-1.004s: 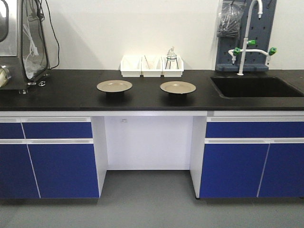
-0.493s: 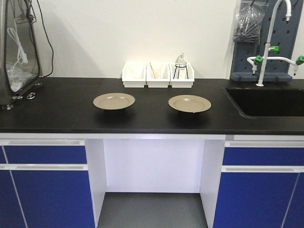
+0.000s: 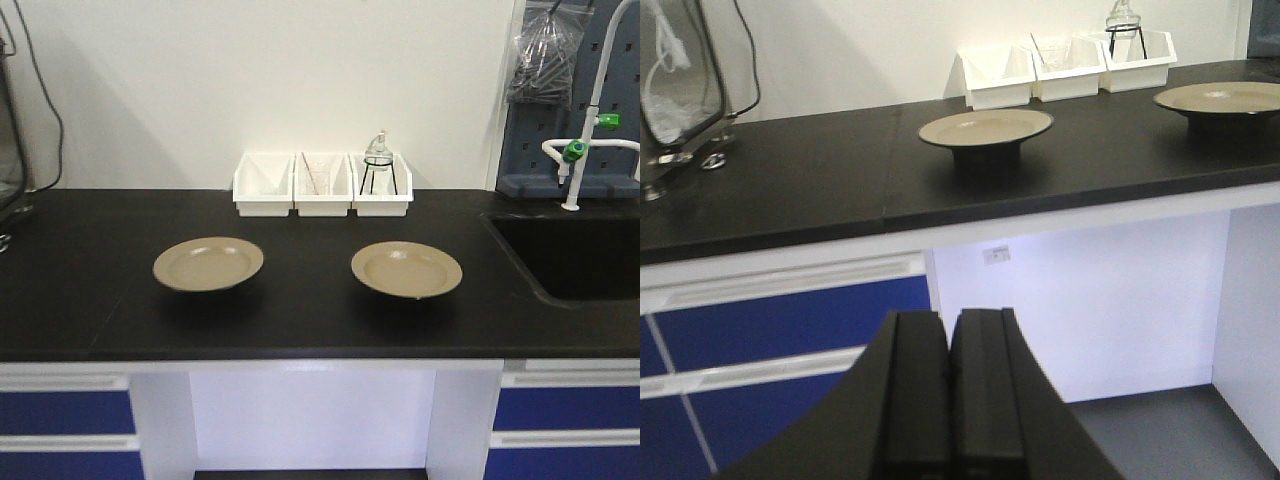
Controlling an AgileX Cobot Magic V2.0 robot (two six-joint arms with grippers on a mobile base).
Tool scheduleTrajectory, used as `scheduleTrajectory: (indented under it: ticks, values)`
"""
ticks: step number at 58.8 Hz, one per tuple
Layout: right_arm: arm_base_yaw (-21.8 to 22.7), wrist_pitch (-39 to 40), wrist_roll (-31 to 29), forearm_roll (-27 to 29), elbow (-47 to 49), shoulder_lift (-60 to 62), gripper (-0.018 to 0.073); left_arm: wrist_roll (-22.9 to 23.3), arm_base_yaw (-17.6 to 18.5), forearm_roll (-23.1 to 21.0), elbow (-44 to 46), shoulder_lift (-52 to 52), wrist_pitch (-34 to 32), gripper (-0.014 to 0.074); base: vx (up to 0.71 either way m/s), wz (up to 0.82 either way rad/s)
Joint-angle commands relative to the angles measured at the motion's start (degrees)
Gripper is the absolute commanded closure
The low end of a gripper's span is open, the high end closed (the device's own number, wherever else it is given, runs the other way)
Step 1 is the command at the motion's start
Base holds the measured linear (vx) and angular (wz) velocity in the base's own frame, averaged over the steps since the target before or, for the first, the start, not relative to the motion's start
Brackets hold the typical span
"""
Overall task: Arrange circular plates on left workspace
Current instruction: 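Drive the base forward up to the counter with the two tan plates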
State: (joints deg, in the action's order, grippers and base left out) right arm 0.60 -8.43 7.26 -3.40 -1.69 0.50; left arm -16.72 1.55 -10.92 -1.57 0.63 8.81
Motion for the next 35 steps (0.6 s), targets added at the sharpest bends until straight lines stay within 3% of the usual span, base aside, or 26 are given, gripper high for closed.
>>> scheduleTrajectory:
  ticks: [1, 35]
  values:
    - [0.29, 4.45, -0.03, -0.28, -0.36, 0.99, 0.0563, 0.42, 0.05, -0.26, -0.73, 0.78, -4.79, 0.0594, 0.50, -0.11]
    - [0.29, 4.45, -0.03, -0.28, -0.36, 0.99, 0.0563, 0.42, 0.05, -0.26, -0.73, 0.78, -4.79, 0.0594, 0.48, -0.04]
